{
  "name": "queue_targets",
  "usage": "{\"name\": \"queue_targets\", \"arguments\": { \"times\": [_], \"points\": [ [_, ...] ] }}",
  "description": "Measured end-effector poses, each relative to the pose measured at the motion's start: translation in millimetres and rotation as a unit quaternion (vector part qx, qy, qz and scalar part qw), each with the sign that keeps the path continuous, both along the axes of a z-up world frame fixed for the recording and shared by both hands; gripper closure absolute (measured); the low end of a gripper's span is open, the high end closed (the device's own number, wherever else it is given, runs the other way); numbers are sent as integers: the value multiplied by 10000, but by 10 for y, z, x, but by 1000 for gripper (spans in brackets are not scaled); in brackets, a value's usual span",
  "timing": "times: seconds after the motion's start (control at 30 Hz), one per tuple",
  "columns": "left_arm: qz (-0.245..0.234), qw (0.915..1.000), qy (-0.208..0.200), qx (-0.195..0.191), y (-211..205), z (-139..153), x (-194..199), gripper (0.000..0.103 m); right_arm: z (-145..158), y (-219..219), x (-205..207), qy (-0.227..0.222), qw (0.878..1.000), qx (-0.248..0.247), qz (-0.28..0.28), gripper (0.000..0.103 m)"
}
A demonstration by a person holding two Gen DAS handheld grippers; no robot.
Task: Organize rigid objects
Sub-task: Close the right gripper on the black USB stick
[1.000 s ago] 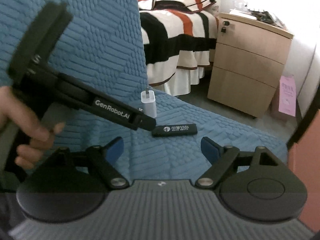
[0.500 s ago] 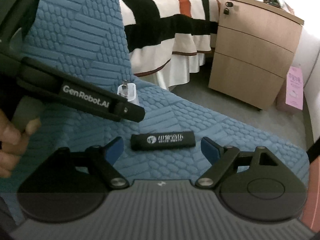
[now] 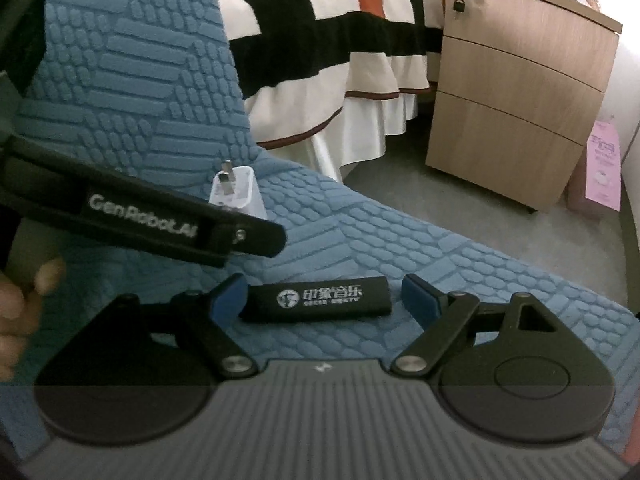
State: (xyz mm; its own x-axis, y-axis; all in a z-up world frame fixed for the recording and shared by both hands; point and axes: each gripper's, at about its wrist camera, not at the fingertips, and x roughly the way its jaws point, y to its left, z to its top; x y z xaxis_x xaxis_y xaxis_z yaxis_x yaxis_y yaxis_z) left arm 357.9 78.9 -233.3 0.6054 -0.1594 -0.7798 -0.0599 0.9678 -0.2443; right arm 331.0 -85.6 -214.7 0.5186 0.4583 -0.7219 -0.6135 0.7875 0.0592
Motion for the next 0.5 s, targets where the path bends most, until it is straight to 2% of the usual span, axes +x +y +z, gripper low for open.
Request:
{"name": "queue_targets", "arguments": {
  "times": [0.2, 0.5],
  "points": [
    [15, 10000, -57, -4, 12, 13, -27, 34, -19, 49, -36, -18, 9999, -149, 4, 17],
    [2, 9999, -101, 6, -11, 29, -55, 34, 23, 17, -57, 131, 9994, -35, -315, 19]
  ]
}}
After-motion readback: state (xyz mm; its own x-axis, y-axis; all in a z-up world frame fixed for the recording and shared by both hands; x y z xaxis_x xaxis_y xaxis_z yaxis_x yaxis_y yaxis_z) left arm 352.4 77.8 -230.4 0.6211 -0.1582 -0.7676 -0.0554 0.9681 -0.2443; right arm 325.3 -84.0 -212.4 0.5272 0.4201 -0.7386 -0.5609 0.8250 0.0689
